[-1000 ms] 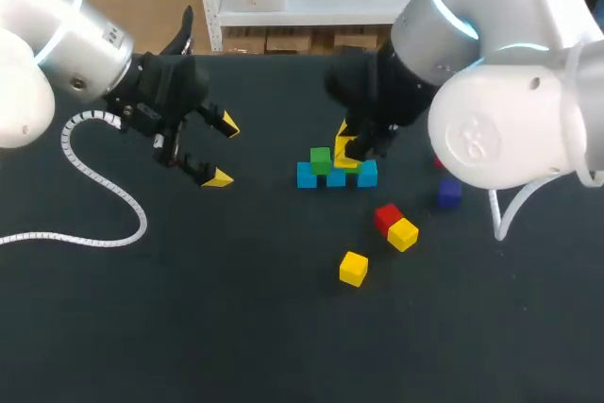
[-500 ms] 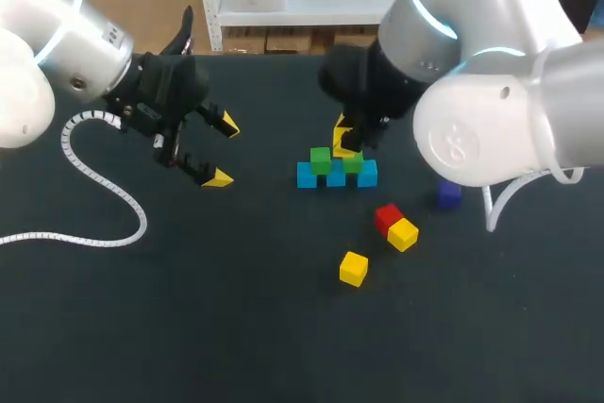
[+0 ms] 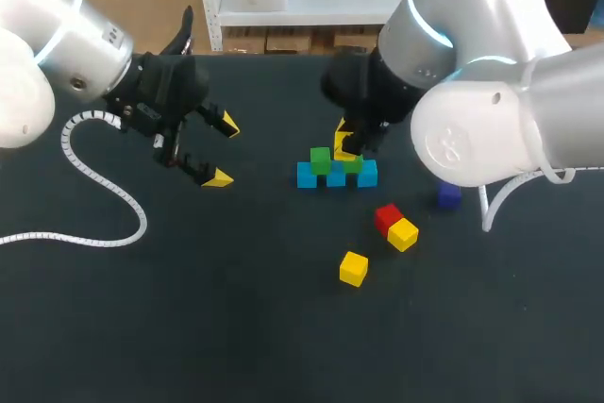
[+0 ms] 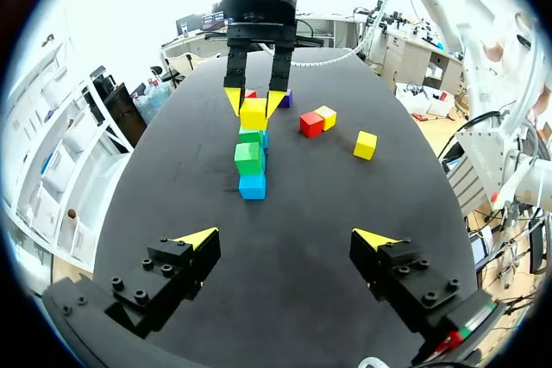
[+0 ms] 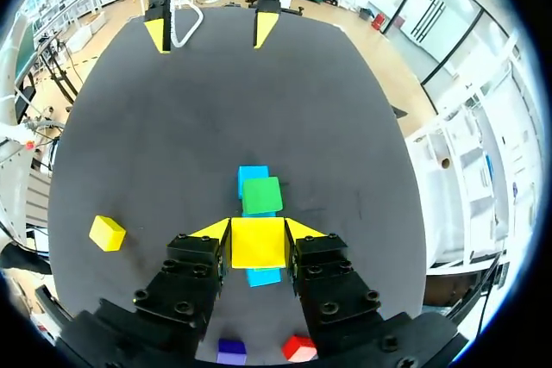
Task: Place the blue cubes, place green cubes on the blue cubes, place the yellow cubes on the green cubes, then place the red cubes on the yellow cubes, and place purple cube on the red cubes.
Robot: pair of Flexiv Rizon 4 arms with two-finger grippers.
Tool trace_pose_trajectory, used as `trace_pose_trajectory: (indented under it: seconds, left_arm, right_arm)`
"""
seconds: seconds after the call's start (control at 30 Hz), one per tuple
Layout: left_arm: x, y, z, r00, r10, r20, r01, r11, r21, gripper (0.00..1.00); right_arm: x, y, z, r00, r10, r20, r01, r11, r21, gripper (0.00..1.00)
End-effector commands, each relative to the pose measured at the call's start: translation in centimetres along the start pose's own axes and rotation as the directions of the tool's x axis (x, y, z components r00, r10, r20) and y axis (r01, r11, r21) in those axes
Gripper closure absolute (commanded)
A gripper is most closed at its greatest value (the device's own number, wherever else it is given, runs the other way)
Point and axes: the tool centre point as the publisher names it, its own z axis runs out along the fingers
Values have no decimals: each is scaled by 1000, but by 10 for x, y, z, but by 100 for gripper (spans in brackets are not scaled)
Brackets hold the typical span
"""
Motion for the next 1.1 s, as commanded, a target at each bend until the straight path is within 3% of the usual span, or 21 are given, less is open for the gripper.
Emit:
trace_pose_trajectory:
  seconds: [0.03,0.33,1.1]
  left_arm:
    - [1,1,0,1000,3,2,-3,1000,1,0]
    - [1,1,0,1000,3,2,-3,1000,1,0]
    - [1,1,0,1000,3,2,-3,1000,1,0]
  right_arm:
    - [-4,-4,6,1000,-5,5,5,1000,-4,100]
    - [-12,-9,9,1000,-27,3,27,1000,-2,100]
    - [-6,-7,11,1000,-25,-14,25,1000,-8,100]
